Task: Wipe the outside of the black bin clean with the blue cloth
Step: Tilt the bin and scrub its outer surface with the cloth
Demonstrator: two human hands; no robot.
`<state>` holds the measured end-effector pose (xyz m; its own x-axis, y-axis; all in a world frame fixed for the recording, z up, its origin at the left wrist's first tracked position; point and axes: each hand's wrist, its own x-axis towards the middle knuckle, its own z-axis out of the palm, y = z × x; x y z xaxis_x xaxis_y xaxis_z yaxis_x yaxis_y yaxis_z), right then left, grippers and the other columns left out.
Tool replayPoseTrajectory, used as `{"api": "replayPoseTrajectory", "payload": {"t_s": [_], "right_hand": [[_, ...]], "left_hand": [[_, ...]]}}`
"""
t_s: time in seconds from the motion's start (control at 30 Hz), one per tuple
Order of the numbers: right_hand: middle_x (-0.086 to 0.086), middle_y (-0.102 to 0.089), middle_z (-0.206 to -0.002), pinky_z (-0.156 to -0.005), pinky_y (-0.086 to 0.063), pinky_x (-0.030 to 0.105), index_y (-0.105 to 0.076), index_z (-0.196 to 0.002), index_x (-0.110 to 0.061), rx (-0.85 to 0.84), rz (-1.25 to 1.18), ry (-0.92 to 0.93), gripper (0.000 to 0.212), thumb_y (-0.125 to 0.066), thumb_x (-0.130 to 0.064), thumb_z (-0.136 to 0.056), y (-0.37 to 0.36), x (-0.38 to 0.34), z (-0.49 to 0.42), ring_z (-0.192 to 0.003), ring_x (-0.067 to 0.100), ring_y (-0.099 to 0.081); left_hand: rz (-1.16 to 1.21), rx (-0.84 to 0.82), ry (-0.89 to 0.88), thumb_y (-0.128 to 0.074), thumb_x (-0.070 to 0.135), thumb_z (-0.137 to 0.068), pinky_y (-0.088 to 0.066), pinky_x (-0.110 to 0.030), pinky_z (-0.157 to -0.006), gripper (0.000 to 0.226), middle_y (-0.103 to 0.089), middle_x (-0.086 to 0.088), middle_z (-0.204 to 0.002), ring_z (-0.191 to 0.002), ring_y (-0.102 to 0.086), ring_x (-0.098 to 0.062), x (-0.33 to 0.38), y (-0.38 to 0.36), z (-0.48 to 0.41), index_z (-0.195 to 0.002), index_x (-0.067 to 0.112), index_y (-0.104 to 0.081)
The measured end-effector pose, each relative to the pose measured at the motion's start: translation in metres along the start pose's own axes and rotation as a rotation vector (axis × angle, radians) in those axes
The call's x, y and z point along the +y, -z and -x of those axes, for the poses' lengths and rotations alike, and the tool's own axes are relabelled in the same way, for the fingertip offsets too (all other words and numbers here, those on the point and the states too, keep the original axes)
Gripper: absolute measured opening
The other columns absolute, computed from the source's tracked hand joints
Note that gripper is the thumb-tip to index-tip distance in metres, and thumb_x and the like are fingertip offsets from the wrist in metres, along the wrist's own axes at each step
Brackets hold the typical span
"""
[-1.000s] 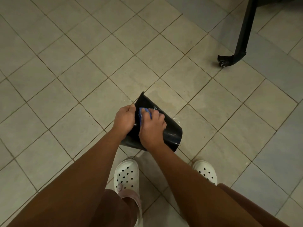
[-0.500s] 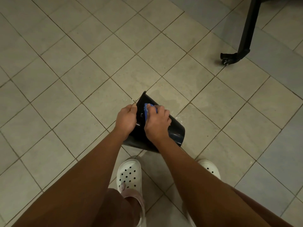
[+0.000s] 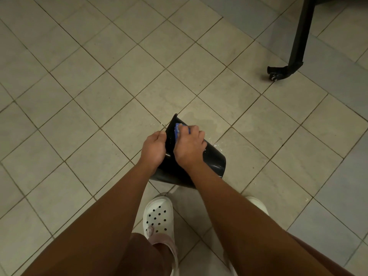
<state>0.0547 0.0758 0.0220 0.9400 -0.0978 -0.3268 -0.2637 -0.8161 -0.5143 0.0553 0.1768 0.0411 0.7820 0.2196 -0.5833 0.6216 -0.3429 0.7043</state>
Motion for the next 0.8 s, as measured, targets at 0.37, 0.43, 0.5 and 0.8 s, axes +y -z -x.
{"api": "replayPoseTrajectory", "payload": {"t_s": [0.37, 0.43, 0.5, 0.8], "right_hand": [[0.011, -0.029, -0.132, -0.099, -0.027, 0.048, -0.032, -0.136, -0.021, 0.04, 0.028, -0.06, 0.055, -0.054, -0.019, -0.086, -0.008, -0.01, 0.019, -0.118, 0.03, -0.026], [0.011, -0.034, -0.129, -0.096, -0.029, 0.047, -0.037, -0.133, -0.021, 0.004, 0.011, -0.032, 0.051, -0.054, -0.017, -0.085, -0.002, -0.003, -0.004, -0.114, 0.03, -0.031], [0.011, -0.038, -0.126, -0.095, -0.033, 0.046, -0.04, -0.132, -0.021, -0.031, -0.013, -0.087, 0.047, -0.053, -0.018, -0.087, 0.005, 0.013, -0.022, -0.113, 0.029, -0.035], [0.011, -0.031, -0.132, -0.102, -0.026, 0.047, -0.032, -0.137, -0.023, 0.09, 0.007, -0.276, 0.053, -0.053, -0.023, -0.088, -0.011, 0.014, 0.034, -0.121, 0.031, -0.026]], "left_hand": [[-0.026, -0.014, 0.009, -0.036, 0.029, -0.102, -0.052, -0.042, -0.082, 0.033, -0.068, -0.01, -0.091, -0.089, -0.065, -0.026, -0.003, 0.001, -0.001, -0.097, 0.012, -0.065], [-0.039, 0.004, -0.015, -0.036, 0.028, -0.103, -0.051, -0.04, -0.081, 0.033, -0.067, -0.01, -0.091, -0.087, -0.064, -0.025, -0.002, 0.0, 0.0, -0.098, 0.011, -0.064], [-0.067, 0.031, -0.044, -0.035, 0.031, -0.104, -0.05, -0.038, -0.079, 0.035, -0.065, -0.012, -0.092, -0.087, -0.063, -0.025, 0.0, -0.003, -0.001, -0.099, 0.009, -0.063], [-0.118, 0.014, -0.071, -0.032, 0.034, -0.105, -0.05, -0.034, -0.074, 0.039, -0.065, -0.015, -0.094, -0.09, -0.064, -0.027, -0.002, -0.002, -0.003, -0.1, 0.008, -0.061]]}}
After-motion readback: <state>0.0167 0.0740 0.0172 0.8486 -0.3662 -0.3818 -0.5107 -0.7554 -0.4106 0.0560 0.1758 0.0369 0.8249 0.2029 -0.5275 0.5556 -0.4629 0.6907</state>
